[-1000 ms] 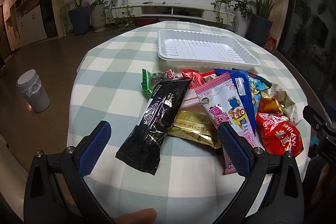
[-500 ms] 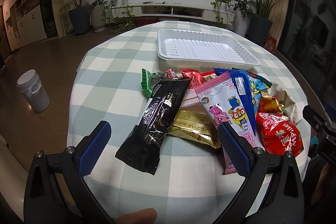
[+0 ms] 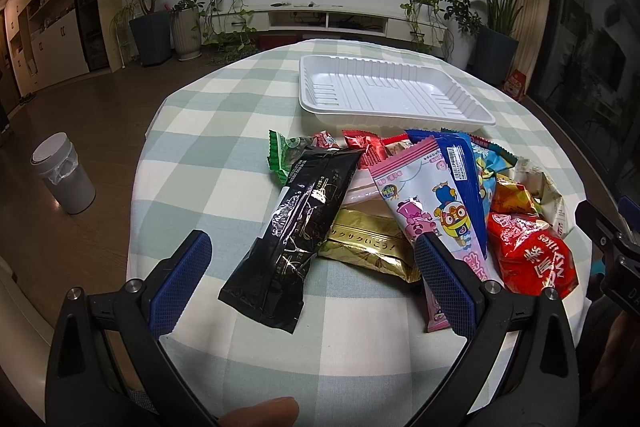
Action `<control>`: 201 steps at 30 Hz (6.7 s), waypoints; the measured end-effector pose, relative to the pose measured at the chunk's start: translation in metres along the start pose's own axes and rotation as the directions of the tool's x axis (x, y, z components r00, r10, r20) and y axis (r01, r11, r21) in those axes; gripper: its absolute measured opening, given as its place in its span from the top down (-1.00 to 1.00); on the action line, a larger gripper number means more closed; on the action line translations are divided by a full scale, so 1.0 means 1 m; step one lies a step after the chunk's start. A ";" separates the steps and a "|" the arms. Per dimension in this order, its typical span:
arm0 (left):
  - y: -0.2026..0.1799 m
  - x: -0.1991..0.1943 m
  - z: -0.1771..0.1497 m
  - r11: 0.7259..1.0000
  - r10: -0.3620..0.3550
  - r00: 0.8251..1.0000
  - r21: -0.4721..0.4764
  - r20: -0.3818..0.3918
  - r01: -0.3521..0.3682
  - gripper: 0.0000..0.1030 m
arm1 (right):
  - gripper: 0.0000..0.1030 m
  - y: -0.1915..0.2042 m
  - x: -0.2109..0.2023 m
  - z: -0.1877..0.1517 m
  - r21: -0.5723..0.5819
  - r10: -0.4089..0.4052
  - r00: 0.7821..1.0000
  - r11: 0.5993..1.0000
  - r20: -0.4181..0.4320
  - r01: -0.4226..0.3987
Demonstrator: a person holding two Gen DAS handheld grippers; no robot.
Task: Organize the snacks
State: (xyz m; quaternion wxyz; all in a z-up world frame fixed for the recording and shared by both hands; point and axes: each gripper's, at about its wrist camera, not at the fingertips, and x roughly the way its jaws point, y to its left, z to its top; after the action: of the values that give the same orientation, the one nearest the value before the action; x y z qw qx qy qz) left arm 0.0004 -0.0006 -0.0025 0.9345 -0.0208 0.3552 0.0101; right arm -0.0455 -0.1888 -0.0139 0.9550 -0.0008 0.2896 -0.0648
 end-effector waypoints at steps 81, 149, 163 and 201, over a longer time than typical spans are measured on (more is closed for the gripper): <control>0.037 0.082 0.031 0.986 -0.116 0.939 0.079 -0.323 0.149 -0.56 | -0.61 -0.062 0.028 -0.007 0.550 0.602 0.794 0.693 -0.084 -0.467; 0.063 0.033 0.036 0.912 -0.410 0.906 -0.069 -0.109 0.405 0.57 | 0.29 0.023 0.019 -0.018 0.090 0.321 0.913 0.947 -0.254 -0.308; 0.063 0.028 0.036 0.907 -0.420 0.904 -0.064 -0.087 0.415 0.57 | 0.29 -0.002 -0.002 -0.008 0.228 0.409 0.902 0.900 -0.141 -0.372; 0.010 0.213 0.197 0.925 -0.381 0.904 -0.071 -0.192 0.374 0.57 | 0.28 0.013 0.247 0.158 0.182 0.453 0.862 0.890 -0.227 -0.419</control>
State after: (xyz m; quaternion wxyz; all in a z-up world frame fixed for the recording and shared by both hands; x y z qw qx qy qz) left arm 0.2903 0.0195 0.0031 0.8773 -0.1054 0.4374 -0.1673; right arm 0.2472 -0.2127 -0.0200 0.8957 0.1339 0.4019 0.1352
